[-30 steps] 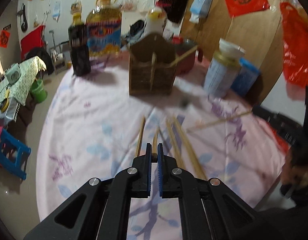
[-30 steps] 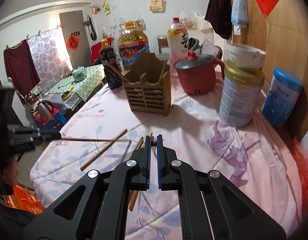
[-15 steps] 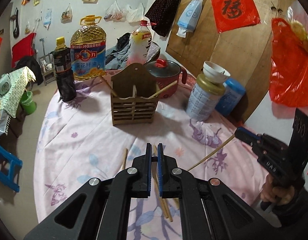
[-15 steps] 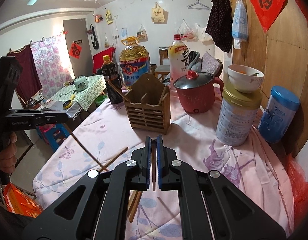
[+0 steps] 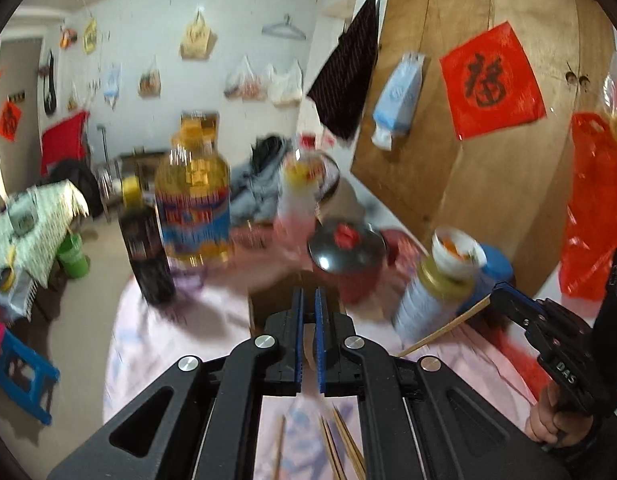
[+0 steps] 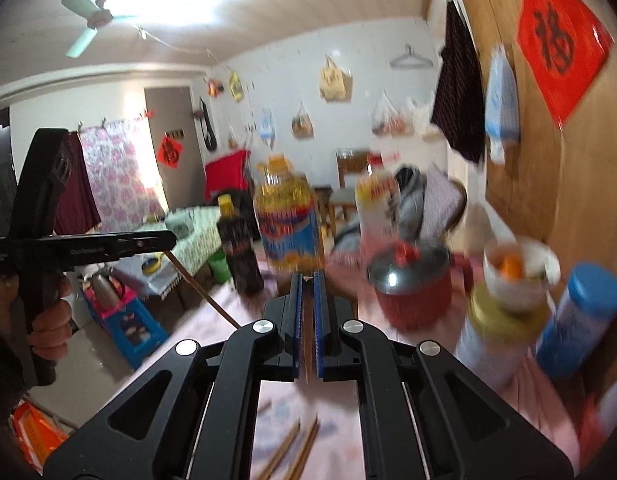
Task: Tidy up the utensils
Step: 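Carry the left tool's chopstick into the holder while the right tool releases its own there, then raise both open tools away from the wooden holder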
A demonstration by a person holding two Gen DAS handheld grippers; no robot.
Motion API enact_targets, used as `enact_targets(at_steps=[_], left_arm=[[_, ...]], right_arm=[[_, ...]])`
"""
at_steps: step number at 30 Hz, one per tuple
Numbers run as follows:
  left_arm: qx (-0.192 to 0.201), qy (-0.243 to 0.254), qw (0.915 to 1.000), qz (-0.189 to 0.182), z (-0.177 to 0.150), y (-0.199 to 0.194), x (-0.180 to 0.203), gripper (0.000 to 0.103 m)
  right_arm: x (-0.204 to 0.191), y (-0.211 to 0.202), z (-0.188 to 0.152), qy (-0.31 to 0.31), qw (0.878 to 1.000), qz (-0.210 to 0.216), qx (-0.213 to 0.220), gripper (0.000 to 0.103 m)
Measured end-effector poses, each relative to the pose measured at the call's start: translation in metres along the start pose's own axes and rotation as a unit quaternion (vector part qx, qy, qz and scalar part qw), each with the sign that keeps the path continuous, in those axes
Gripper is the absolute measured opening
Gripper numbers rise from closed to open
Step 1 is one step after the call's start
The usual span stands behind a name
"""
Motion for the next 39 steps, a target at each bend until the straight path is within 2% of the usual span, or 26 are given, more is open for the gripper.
enact_targets(at_steps=[4, 8, 11, 14, 16, 17, 18, 19, 23, 25, 29, 31, 33, 39], left_arm=[[0.016, 0.012, 0.9996, 0.019, 0.026, 0.016, -0.009, 0.006], [0.012, 0.01, 0.9991, 0.039, 0.032, 0.046, -0.023, 0.006], [0.001, -0.009, 0.9993, 0.036, 0.022, 0.071, -0.033, 0.006], [-0.026, -0.031, 0.9985, 0.036, 0.002, 0.098, -0.044, 0.007], [-0.049, -0.045, 0.9974, 0.028, -0.015, 0.111, -0.049, 0.012], [-0.052, -0.048, 0.9971, 0.027, -0.021, 0.112, -0.05, 0.016], [-0.055, -0.052, 0.9966, 0.033, -0.028, 0.111, -0.052, 0.026], [-0.056, -0.055, 0.9961, 0.04, -0.034, 0.108, -0.054, 0.032], [-0.064, -0.079, 0.9938, 0.044, -0.053, 0.098, -0.067, 0.033], [-0.067, -0.091, 0.9926, 0.044, -0.062, 0.09, -0.071, 0.036], [-0.072, -0.112, 0.9897, 0.052, -0.086, 0.069, -0.073, 0.049], [-0.079, -0.129, 0.9873, 0.049, -0.103, 0.058, -0.073, 0.059], [-0.087, -0.14, 0.9849, 0.051, -0.12, 0.05, -0.072, 0.064], [-0.156, -0.15, 0.9745, 0.058, -0.194, 0.041, -0.055, 0.066]], right_arm=[[-0.011, 0.025, 0.022, -0.013, 1.0, 0.005, 0.018, 0.006], [-0.01, 0.056, 0.026, -0.027, 0.999, -0.004, 0.018, 0.006], [0.001, 0.087, 0.016, -0.022, 1.0, -0.012, 0.0, 0.006], [0.017, 0.119, -0.001, -0.006, 0.998, -0.033, -0.05, 0.008], [0.026, 0.124, -0.007, 0.011, 0.997, -0.035, -0.063, 0.011], [0.03, 0.12, -0.009, 0.016, 0.998, -0.034, -0.06, 0.011], [0.03, 0.116, -0.009, 0.012, 0.998, -0.037, -0.054, 0.011], [0.029, 0.112, -0.008, 0.006, 0.998, -0.04, -0.049, 0.012], [0.029, 0.088, -0.005, 0.002, 0.999, -0.046, -0.026, 0.016], [0.033, 0.076, -0.006, 0.017, 0.999, -0.044, -0.022, 0.029], [0.045, 0.05, -0.02, 0.056, 0.997, -0.048, -0.023, 0.045], [0.052, 0.04, -0.032, 0.069, 0.995, -0.058, -0.03, 0.054], [0.06, 0.03, -0.05, 0.082, 0.993, -0.069, -0.046, 0.058], [0.079, 0.008, -0.111, 0.12, 0.983, -0.097, -0.102, 0.062]])
Point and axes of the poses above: each gripper's, at about its wrist camera, not at the fingertips, and y roughly the way its jaws point, x to its right, z to its top, the point moved 3 cm from there along y, roughly the way its jaws point, and after that the axes turned 14 degrees about y, right-handed, at the moved point
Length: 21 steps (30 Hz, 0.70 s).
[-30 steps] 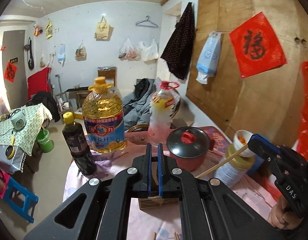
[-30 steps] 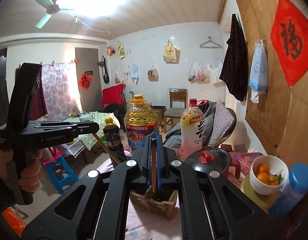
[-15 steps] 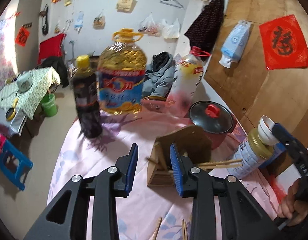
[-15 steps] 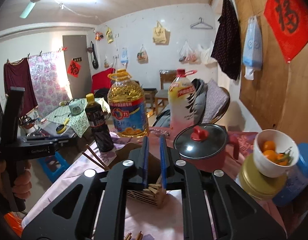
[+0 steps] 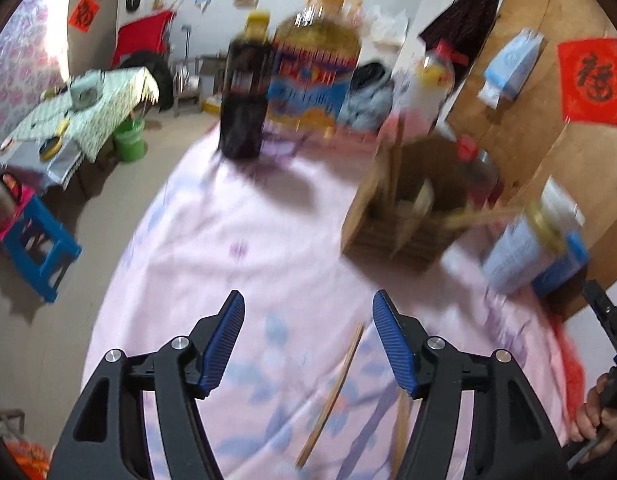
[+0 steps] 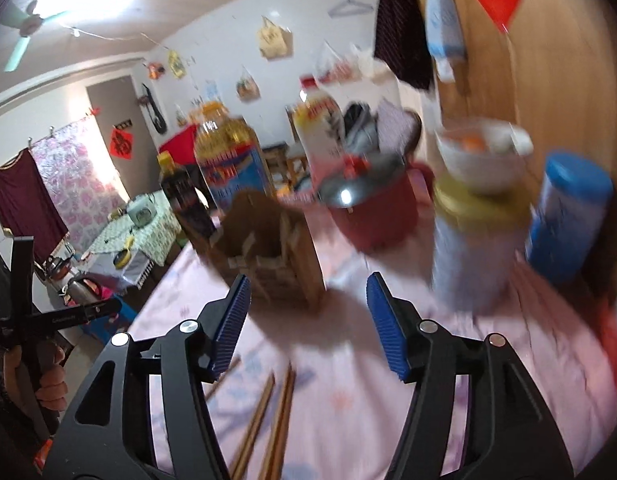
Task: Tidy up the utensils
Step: 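Raise both open tools away from the wooden holder, then lower both open tools toward the loose chopsticks on the cloth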
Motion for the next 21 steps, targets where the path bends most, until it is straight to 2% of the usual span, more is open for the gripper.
enact_targets(at_steps=[6, 10, 13, 15, 21], left_arm=[[-0.074, 0.055, 0.9956, 0.014, -0.086, 0.021, 0.019, 0.066], [-0.103, 0.049, 0.9934, 0.009, -0.131, 0.025, 0.02, 0.066], [-0.118, 0.034, 0.9924, 0.008, -0.147, 0.031, 0.017, 0.066], [-0.128, 0.026, 0.9914, 0.001, -0.154, 0.033, 0.015, 0.065], [-0.127, 0.027, 0.9915, 0.01, -0.161, 0.028, 0.009, 0.068]], right_arm=[[0.03, 0.0, -0.076, -0.008, 0.996, -0.045, -0.073, 0.063], [0.033, 0.0, -0.124, -0.065, 0.989, -0.056, -0.121, 0.063], [0.03, 0.009, -0.143, -0.08, 0.981, -0.05, -0.169, 0.063], [0.024, 0.014, -0.152, -0.094, 0.977, -0.041, -0.187, 0.062], [-0.001, 0.021, -0.183, -0.163, 0.963, -0.035, -0.21, 0.061]])
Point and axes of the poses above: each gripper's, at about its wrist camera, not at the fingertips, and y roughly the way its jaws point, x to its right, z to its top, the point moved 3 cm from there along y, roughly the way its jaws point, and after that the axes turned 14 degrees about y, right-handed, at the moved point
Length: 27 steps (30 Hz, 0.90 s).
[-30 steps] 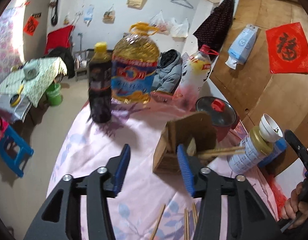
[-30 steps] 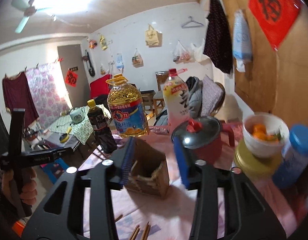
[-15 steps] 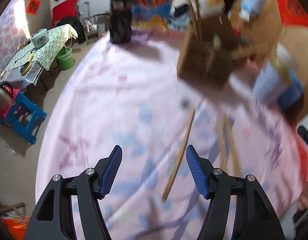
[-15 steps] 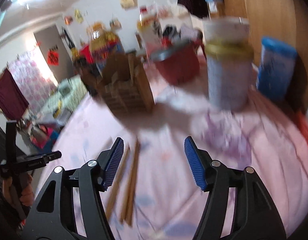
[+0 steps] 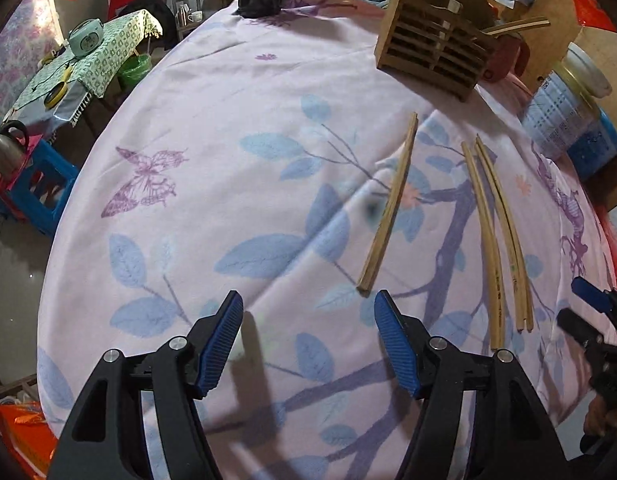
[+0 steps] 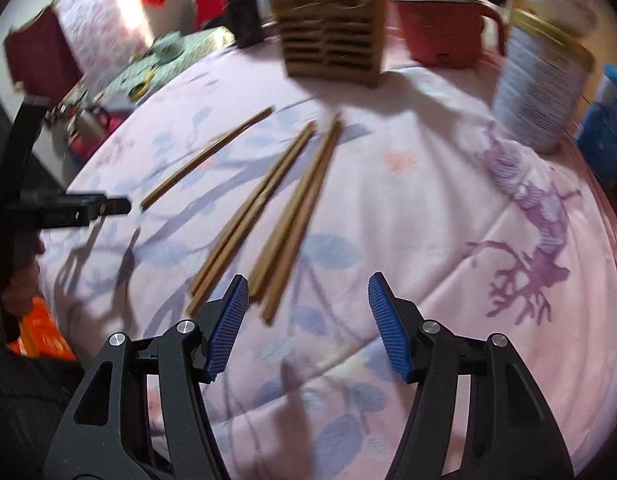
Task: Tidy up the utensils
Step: 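Lower both open tools toward the loose chopsticks on the cloth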
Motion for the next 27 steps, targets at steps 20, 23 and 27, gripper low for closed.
enact_targets(at_steps=[20, 23, 27], left_arm=[[0.001, 0.017, 0.9998, -0.006, 0.004, 0.002, -0.003, 0.068], [-0.002, 0.019, 0.9998, -0.012, 0.006, 0.005, 0.001, 0.068], [0.0, 0.026, 0.9996, -0.011, 0.006, 0.005, 0.005, 0.068]], right_arm=[[0.044, 0.006, 0.006, 0.134, 0.991, -0.003, 0.012, 0.012], [0.031, 0.009, 0.003, 0.101, 0.995, 0.003, 0.0, 0.015], [0.024, 0.014, 0.002, 0.079, 0.997, 0.013, -0.015, 0.015]])
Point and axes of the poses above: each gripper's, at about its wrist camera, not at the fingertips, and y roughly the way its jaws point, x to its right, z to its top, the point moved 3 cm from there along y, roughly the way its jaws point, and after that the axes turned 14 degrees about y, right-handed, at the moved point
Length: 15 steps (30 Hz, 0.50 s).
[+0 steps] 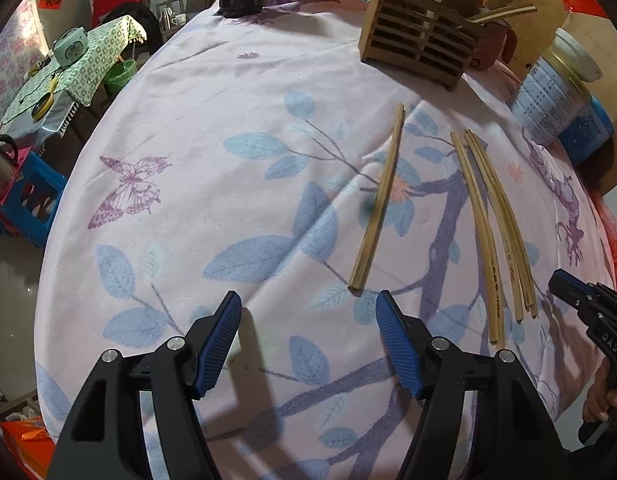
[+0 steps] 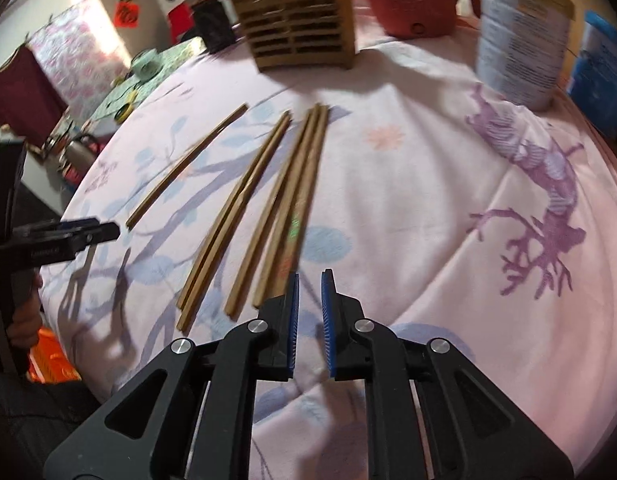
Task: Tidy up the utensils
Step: 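Lower both open tools toward the loose chopsticks on the cloth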
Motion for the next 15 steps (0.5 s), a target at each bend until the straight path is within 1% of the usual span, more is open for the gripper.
enact_targets(at_steps=[5, 7, 9, 10, 11, 12, 13, 15], left_arm=[[0.001, -0.007, 1.0, 0.001, -0.001, -0.001, -0.001, 0.068], [0.0, -0.009, 1.0, 0.0, -0.002, 0.0, 0.0, 0.068], [0.001, -0.007, 1.0, -0.001, -0.001, 0.0, 0.001, 0.068], [0.002, -0.005, 1.0, -0.002, -0.001, -0.001, 0.002, 0.068], [0.002, -0.003, 1.0, -0.003, -0.002, 0.0, 0.003, 0.068], [0.001, 0.0, 1.0, -0.003, -0.001, 0.0, 0.005, 0.068], [0.001, 0.002, 1.0, -0.003, -0.001, 0.0, 0.006, 0.068], [0.001, 0.005, 1.0, -0.006, 0.0, 0.002, 0.009, 0.068]], right_arm=[[-0.009, 0.005, -0.008, -0.031, 0.999, 0.007, -0.02, 0.016], [-0.013, 0.006, -0.013, -0.042, 0.999, 0.013, -0.028, 0.021], [-0.014, 0.009, -0.018, -0.049, 0.998, 0.008, -0.038, 0.024], [-0.013, 0.011, -0.02, -0.051, 0.998, 0.006, -0.039, 0.024], [-0.011, 0.01, -0.021, -0.053, 0.998, -0.005, -0.028, 0.022], [-0.009, 0.008, -0.022, -0.049, 0.999, -0.009, -0.022, 0.016], [-0.006, 0.008, -0.021, -0.04, 0.999, -0.013, -0.017, 0.008], [0.003, 0.007, -0.019, -0.024, 0.999, -0.023, -0.009, 0.006]])
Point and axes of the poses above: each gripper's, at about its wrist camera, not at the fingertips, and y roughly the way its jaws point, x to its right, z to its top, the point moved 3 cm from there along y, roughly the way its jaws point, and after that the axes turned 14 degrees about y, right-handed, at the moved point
